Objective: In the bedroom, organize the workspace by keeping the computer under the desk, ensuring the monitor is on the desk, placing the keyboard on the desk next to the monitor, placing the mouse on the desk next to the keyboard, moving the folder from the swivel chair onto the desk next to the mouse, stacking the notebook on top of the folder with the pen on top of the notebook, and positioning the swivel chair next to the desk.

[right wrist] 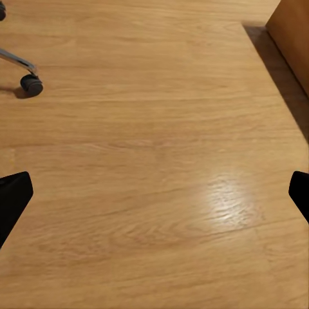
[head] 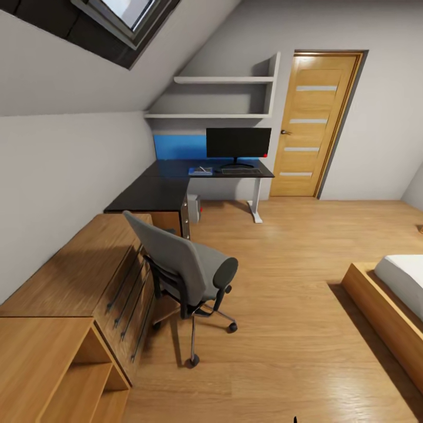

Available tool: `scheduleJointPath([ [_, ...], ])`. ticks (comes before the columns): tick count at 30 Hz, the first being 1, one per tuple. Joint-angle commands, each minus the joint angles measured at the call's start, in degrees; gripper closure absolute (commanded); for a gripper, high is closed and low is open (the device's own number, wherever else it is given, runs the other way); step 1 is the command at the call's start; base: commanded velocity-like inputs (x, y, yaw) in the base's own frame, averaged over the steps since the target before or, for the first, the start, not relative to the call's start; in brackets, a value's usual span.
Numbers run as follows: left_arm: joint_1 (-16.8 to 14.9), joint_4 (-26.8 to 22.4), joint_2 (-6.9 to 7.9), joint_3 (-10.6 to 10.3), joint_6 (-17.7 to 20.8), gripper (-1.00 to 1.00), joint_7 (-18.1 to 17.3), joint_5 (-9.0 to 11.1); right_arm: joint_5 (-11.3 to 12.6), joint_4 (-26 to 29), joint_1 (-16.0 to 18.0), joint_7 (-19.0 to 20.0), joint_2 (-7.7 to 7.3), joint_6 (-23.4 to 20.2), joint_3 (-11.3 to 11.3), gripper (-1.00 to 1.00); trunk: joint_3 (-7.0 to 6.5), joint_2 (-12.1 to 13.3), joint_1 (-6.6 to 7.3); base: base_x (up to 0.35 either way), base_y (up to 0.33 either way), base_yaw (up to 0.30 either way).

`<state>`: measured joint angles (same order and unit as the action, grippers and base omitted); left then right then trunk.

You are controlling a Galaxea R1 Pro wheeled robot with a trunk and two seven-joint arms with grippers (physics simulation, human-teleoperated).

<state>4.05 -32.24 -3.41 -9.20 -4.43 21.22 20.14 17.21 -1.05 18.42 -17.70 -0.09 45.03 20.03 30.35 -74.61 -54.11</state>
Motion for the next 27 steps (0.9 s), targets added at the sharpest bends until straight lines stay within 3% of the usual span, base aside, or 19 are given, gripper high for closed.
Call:
scheduleJointPath([
  [1,0.00,-0.09,0.06,-0.38,-0.29,-1.00,0.40,0.55,0.20,-0.14,0.05,-0.31,0.03,0.15,0.51,-1.00,0.23,-0.44,-0.23,0.000,0.000,0.000],
  [10,-1.65,-0.36,0.07,-0.38,-0.28,-1.00,0.40,0.49,0.20,-0.18,0.04,-0.24,0.06,0.00,0.54,-1.00,1.84,-4.05,-2.21,0.000,0.000,0.000],
  [11,-4.28,-0.51,-0.05,-0.38,0.15,-1.00,0.45,0.37,0.20,-0.01,0.04,-0.26,0.04,0.21,0.57,-1.00,2.02,-4.46,-2.43,0.000,0.000,0.000],
  [18,-10.47,-0.60,-1.03,-0.39,2.28,-1.00,0.53,0.41,0.21,3.30,0.11,-0.34,0.16,0.08,0.55,-1.00,3.28,-7.26,-3.96,0.000,0.000,0.000],
  [19,-14.37,-0.62,-2.40,-0.41,6.51,-1.00,0.75,0.36,0.34,8.83,0.18,-0.54,0.17,-1.61,0.49,-1.00,3.46,-7.66,-4.18,0.000,0.000,0.000],
  [21,-16.00,-0.63,-2.78,-0.40,8.34,-1.00,0.81,0.36,0.40,10.91,0.29,-0.62,0.16,-3.46,0.47,-1.00,3.82,-8.47,-4.62,0.000,0.000,0.000],
  [23,-19.26,-0.63,-3.49,-0.41,11.27,-1.00,0.88,0.36,0.49,13.90,0.89,-0.67,0.13,-9.13,0.43,-1.00,4.18,-9.27,-5.06,0.000,0.000,0.000],
  [25,-22.71,-0.46,-3.86,-0.41,13.66,-1.00,0.75,0.42,0.55,15.53,3.26,-0.67,0.19,-15.30,0.35,-1.00,4.54,-10.07,-5.50,0.000,0.000,0.000],
  [27,-25.48,-0.24,-3.96,-0.39,16.47,-1.00,0.62,0.50,0.68,16.07,6.06,-0.67,0.32,-18.70,0.31,-1.00,4.90,-10.87,-5.94,0.000,0.000,0.000],
])
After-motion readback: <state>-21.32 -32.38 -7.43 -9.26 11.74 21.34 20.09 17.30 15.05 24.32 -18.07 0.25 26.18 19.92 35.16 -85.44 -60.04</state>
